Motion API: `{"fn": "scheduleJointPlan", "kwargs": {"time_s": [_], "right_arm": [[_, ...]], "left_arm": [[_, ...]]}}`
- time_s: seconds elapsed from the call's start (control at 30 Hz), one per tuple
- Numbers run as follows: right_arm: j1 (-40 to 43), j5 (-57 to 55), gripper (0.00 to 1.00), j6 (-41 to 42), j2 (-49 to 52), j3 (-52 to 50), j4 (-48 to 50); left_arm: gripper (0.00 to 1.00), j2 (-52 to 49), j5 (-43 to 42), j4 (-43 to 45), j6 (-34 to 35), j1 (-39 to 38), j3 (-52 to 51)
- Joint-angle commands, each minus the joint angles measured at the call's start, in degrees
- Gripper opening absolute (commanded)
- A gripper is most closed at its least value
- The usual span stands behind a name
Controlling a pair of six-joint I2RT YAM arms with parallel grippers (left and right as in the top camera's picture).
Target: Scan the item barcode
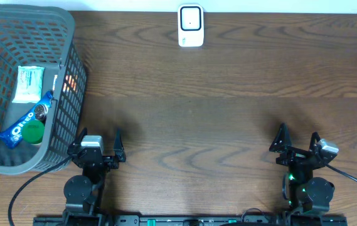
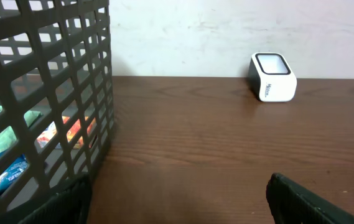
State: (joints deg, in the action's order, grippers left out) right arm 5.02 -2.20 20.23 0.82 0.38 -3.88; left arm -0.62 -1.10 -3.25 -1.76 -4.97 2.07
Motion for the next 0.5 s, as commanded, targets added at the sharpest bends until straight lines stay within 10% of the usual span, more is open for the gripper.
{"fn": "scheduleJointPlan", "kwargs": {"time_s": [0.0,0.47], "right_arm": [[0.35,-0.48,0.99,0.33,-0.33,-0.04,-0.17],[0.35,-0.48,0.99,0.33,-0.33,-0.04,-0.17]], "left_arm": [[0.9,0.35,0.7,-0.74,-0.76,0.31,-1.84],[0.9,0.35,-8.04,-0.7,-0.74,0.28,0.24]]}}
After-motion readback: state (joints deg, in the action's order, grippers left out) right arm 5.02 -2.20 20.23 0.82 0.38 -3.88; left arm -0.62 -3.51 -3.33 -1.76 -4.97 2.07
